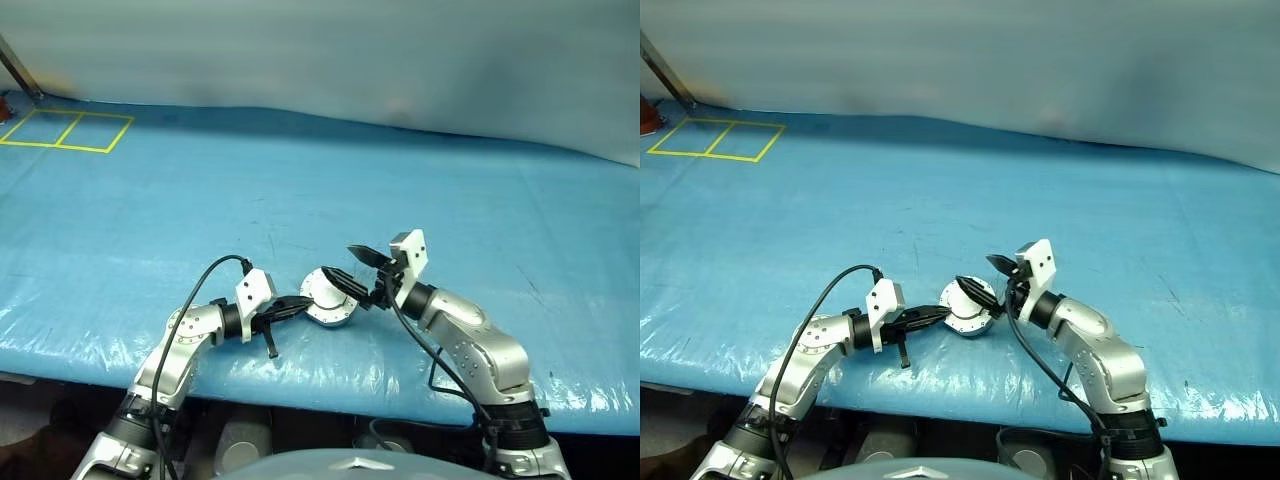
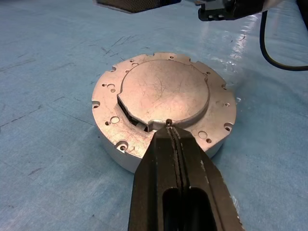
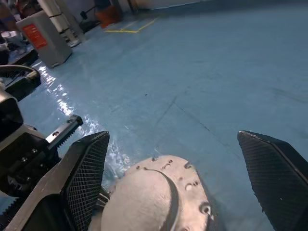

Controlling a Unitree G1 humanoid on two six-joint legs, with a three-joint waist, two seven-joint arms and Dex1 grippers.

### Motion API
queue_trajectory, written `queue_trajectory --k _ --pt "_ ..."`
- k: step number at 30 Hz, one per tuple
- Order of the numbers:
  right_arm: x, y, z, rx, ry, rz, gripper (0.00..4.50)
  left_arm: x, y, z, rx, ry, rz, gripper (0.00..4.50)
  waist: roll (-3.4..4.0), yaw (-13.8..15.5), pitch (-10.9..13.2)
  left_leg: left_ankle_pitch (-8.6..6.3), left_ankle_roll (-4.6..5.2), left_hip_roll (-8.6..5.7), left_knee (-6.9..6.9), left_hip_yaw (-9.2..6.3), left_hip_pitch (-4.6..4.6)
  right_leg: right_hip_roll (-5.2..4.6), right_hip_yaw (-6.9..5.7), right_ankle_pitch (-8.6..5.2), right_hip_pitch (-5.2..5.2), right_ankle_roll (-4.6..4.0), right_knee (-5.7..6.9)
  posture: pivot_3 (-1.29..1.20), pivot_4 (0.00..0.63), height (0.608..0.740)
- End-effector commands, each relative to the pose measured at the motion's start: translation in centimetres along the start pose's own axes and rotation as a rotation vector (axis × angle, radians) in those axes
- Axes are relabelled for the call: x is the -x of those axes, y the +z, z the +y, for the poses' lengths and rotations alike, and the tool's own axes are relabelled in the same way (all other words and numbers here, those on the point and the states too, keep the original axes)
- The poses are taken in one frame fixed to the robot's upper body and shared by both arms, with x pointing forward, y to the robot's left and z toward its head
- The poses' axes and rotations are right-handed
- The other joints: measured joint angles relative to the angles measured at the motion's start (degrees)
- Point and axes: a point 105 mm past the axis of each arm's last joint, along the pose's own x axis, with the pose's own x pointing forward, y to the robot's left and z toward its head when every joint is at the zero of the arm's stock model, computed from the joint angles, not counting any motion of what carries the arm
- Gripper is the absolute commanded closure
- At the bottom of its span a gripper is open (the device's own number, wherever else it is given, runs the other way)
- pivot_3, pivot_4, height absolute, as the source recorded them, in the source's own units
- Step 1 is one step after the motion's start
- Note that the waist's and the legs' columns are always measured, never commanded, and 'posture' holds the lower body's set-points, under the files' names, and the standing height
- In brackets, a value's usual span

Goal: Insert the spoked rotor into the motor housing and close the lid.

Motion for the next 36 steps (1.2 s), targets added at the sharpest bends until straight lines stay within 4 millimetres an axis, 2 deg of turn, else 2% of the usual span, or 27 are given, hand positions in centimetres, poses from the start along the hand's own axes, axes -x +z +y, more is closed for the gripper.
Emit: queue_trajectory --k 1,7,12,16,19,22,30,36 --pt "1.3 0.2 -0.1 -0.111 -0.02 -0.006 0.02 -0.4 -2.4 -1.5 0.06 -0.044 0.087 4.5 0.02 -0.02 0.0 0.0 0.0 0.0 -0.01 0.0 0.0 0.0 0.0 0.0 0.0 0.0 0.0 0.0 0.15 0.74" --pt "2.5 -0.6 -0.5 -0.353 -0.03 -0.038 0.02 -0.4 -2.4 -1.5 0.059 -0.043 0.085 4.5 0.04 -0.08 0.0 -0.14 -0.21 0.0 -0.01 0.0 0.0 -0.01 0.01 0.0 -0.01 -0.01 -0.03 0.0 0.15 0.74" --pt "2.1 -2.7 -0.9 -0.604 -0.024 -0.033 0.02 -0.4 -2.4 -1.4 0.05 -0.038 0.086 4.5 0.05 -0.09 -0.01 -0.17 -0.21 0.0 -0.03 0.0 -0.03 -0.01 0.0 0.0 0.02 0.0 -0.15 0.0 0.15 0.74" --pt "1.6 -4.7 -1.2 -0.703 -0.045 0.023 0.02 -0.3 -2.4 -1.3 0.05 -0.029 0.085 4.5 0.13 -0.14 -0.05 -0.06 0.03 0.0 -0.09 0.0 -0.09 -0.01 0.0 0.0 0.06 0.0 -0.38 0.0 0.15 0.74" --pt "1.4 -5.4 -1.3 -0.753 -0.049 0.032 0.02 -0.2 -2.5 -1.4 0.051 -0.026 0.086 4.5 0.13 -0.22 -0.21 -0.08 0.09 0.0 -0.1 0.0 -0.06 -0.01 -0.01 0.01 0.13 0.01 -0.49 0.0 0.15 0.74" --pt "1.3 -5.6 -1.1 -0.784 -0.031 0.027 0.61 -0.2 -2.6 -1.4 0.052 -0.022 0.088 4.5 0.15 -0.25 -0.39 -0.1 0.07 0.01 -0.11 0.0 -0.06 -0.01 -0.01 0.01 0.13 0.01 -0.52 0.0 0.15 0.74" --pt "1.0 -5.8 -0.4 -0.804 -0.009 0.044 3.19 -0.1 -2.6 -1.4 0.05 -0.017 0.09 4.5 0.34 -0.27 -0.58 -0.13 0.08 0.01 -0.25 0.0 -0.05 -0.01 -0.01 0.01 0.12 0.01 -0.61 0.0 0.15 0.74" --pt "1.0 -5.6 0.1 -0.821 0.011 0.028 3.24 -0.1 -2.6 -1.3 0.046 -0.014 0.089 4.5 0.38 -0.27 -0.6 -0.17 0.03 0.01 -0.25 0.0 -0.05 -0.01 -0.01 0.0 0.11 0.01 -0.63 0.0 0.15 0.74"
